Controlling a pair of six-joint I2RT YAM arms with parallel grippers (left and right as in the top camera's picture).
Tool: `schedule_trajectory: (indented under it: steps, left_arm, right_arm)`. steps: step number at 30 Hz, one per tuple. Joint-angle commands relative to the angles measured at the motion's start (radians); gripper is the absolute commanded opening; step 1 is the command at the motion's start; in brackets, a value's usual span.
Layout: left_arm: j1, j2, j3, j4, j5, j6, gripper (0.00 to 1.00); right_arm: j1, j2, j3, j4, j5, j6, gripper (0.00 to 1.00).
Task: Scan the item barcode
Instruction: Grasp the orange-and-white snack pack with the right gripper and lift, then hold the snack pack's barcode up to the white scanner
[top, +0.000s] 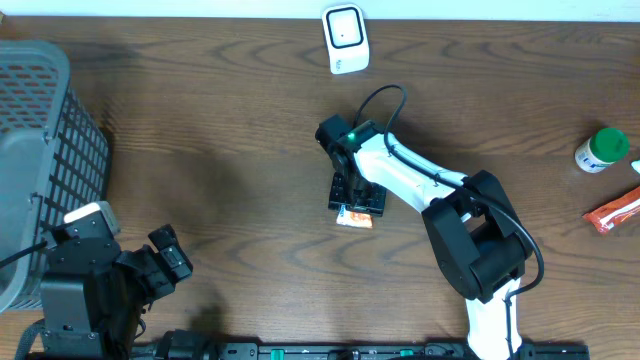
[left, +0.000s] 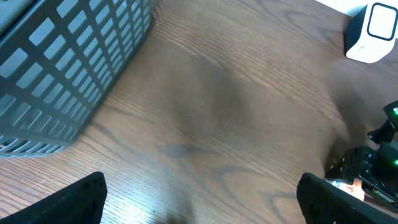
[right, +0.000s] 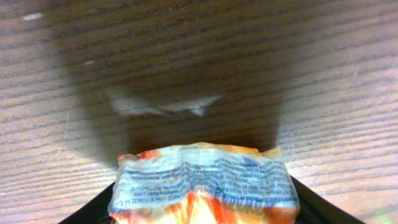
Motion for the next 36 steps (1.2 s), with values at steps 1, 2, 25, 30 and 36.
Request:
schedule_trajectory:
  steps: [1,2,25,30,36]
  left_arm:
    - [0.005,0.001,-0.001,-0.003,-0.003,0.013,0.98]
    - [0.005,0.001,-0.001,-0.003,-0.003,0.013,0.98]
    - [0.005,0.001,-0.001,-0.003,-0.003,0.013,0.98]
    - [0.005,0.001,-0.001,-0.003,-0.003,0.013,0.98]
    - [0.005,0.001,-0.001,-0.003,-0.003,0.013,0.98]
  right_arm:
    - [-0.028,0.052,0.017,-0.035,0.069,-0.069,0.61]
    - [-0.039,0.052,0.039,-0.068,0.062,-0.08,0.61]
    - [-0.149,0.052,0.302,-0.649,-0.527,-0.552,0.61]
    - [-0.149,0.052,0.302,-0.631,-0.527,-0.58,0.59]
    - [-0.157,0.052,0.302,-0.336,-0.481,-0.576,0.57]
